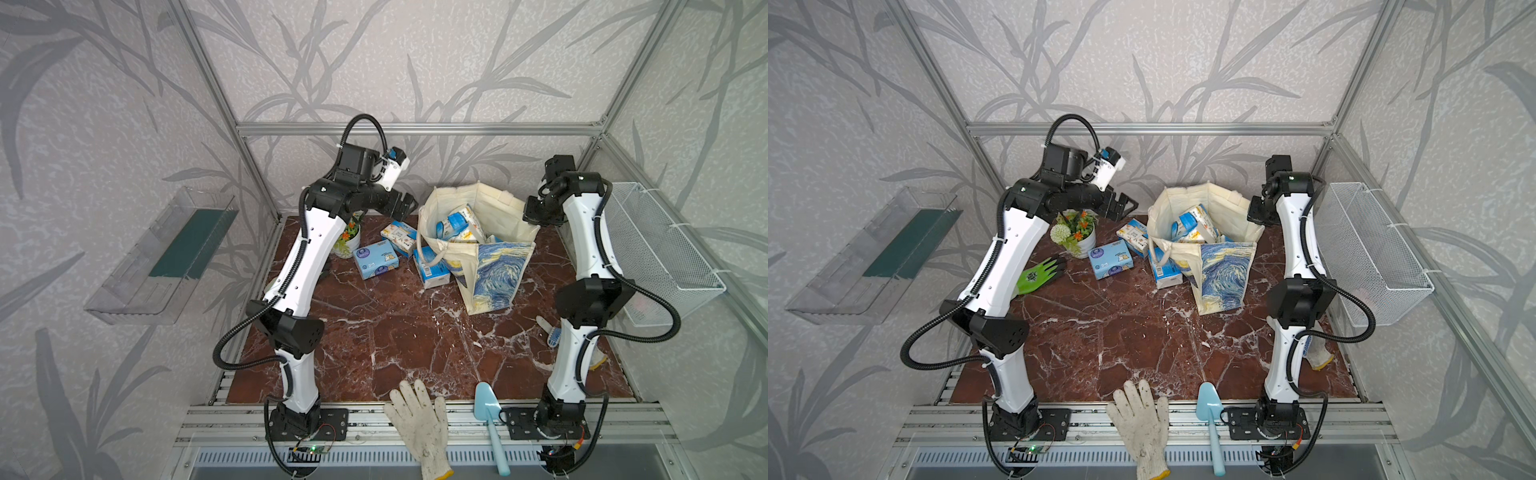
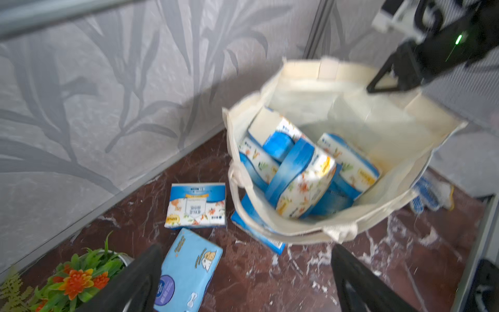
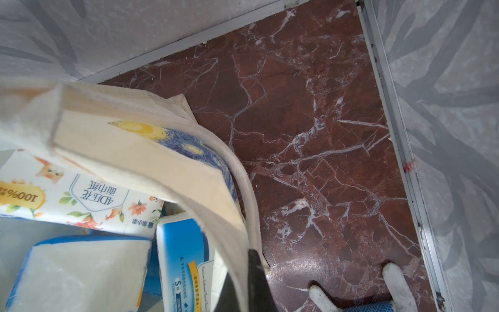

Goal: Put tissues into the canvas bag
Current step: Adjust the pack of facial tissues at the center of the board.

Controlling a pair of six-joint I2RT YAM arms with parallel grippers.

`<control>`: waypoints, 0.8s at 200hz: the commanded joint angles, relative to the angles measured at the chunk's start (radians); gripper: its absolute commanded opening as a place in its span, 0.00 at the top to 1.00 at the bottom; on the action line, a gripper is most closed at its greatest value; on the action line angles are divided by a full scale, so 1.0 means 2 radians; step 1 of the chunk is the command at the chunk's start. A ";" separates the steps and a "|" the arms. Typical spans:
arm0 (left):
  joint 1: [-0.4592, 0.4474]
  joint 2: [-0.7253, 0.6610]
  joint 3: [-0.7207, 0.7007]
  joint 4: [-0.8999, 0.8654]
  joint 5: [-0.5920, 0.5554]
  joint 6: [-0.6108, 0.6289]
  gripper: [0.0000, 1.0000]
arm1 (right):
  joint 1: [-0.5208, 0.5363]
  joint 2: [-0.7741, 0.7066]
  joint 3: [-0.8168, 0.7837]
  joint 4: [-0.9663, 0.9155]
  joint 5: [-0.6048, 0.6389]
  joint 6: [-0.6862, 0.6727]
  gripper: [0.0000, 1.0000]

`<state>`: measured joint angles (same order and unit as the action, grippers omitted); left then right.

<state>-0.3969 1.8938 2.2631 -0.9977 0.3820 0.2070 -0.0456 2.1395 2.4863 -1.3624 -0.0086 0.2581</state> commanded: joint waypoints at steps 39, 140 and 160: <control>-0.002 0.001 -0.087 -0.069 -0.093 0.130 0.01 | -0.008 -0.007 -0.003 -0.021 0.012 -0.004 0.97; 0.042 0.143 0.014 -0.117 -0.139 0.281 0.01 | -0.013 -0.019 -0.029 -0.009 -0.001 -0.013 0.96; 0.049 0.185 0.062 -0.136 -0.140 0.307 0.01 | -0.013 -0.019 -0.033 -0.007 -0.006 -0.012 0.96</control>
<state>-0.3157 2.2005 2.2837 -1.1854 0.1230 0.6960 -0.0658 2.1387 2.4378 -1.3602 -0.0113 0.2443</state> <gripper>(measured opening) 0.993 0.060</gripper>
